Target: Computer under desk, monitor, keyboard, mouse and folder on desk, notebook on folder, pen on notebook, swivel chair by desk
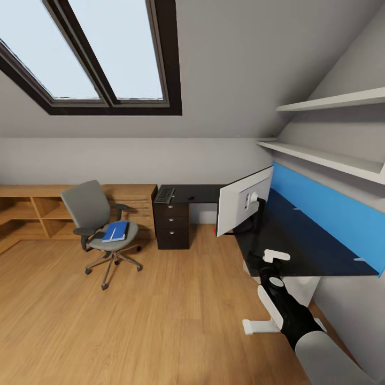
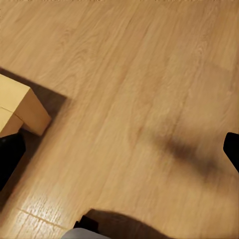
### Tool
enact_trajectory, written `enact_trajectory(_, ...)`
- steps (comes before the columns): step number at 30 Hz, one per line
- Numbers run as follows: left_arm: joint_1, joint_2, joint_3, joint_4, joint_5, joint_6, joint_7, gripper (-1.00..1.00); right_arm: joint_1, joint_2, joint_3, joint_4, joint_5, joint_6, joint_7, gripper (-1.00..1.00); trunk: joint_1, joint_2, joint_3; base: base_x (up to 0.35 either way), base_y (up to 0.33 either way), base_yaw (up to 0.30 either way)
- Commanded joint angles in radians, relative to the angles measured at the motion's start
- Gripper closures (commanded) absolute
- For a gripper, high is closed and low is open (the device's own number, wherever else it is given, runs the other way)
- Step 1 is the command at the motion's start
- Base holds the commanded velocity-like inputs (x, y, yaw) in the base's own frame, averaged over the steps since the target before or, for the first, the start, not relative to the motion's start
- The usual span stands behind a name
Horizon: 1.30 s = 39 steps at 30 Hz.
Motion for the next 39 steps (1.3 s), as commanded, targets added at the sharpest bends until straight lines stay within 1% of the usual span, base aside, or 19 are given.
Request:
enact_trajectory(1,0.000,0.000,0.001,0.001,0.008,-0.002,-0.007,-1.00,0.000,-0.001,0.007,-0.001,-0.008,0.000,-0.008,-1.00,0.001,-0.001,0.000,0.142,-0.102,0.000)
enact_trajectory(7,0.000,0.000,0.002,0.002,0.008,-0.003,-0.007,-1.00,0.000,-0.001,0.007,0.004,-0.008,-0.002,-0.008,-1.00,0.001,-0.001,0.000,0.212,-0.191,0.000)
enact_trajectory(8,0.000,0.000,0.003,0.002,0.008,-0.003,-0.007,-1.00,0.000,-0.002,0.007,0.039,-0.003,-0.051,-0.006,-1.00,0.001,-0.001,0.000,0.295,-0.027,0.000)
enact_trajectory(10,0.000,0.000,0.002,0.002,0.008,-0.003,-0.008,-1.00,0.000,-0.004,0.007,0.060,0.000,-0.084,0.003,-1.00,0.001,-0.001,0.000,0.308,-0.018,0.000)
enact_trajectory(12,0.000,-0.001,0.002,0.001,0.008,-0.003,-0.008,-1.00,0.000,-0.006,0.007,0.077,0.002,-0.122,0.035,-1.00,0.001,-0.001,0.000,0.322,-0.007,0.000)
enact_trajectory(16,0.000,-0.001,0.002,0.002,0.008,-0.003,-0.008,-1.00,0.000,-0.007,0.006,0.084,0.003,-0.141,0.064,-1.00,0.001,-0.001,0.000,0.321,-0.047,0.000)
enact_trajectory(22,0.000,0.000,0.002,0.002,0.008,-0.003,-0.008,-1.00,0.000,-0.007,0.007,0.089,0.004,-0.148,0.076,-1.00,0.001,-0.001,0.000,0.301,-0.160,0.000)
enact_trajectory(39,0.000,0.000,0.002,0.002,0.009,-0.003,-0.008,-1.00,0.000,-0.008,0.006,0.100,0.003,-0.150,0.079,-1.00,0.001,-0.001,0.000,0.285,-0.182,0.000)
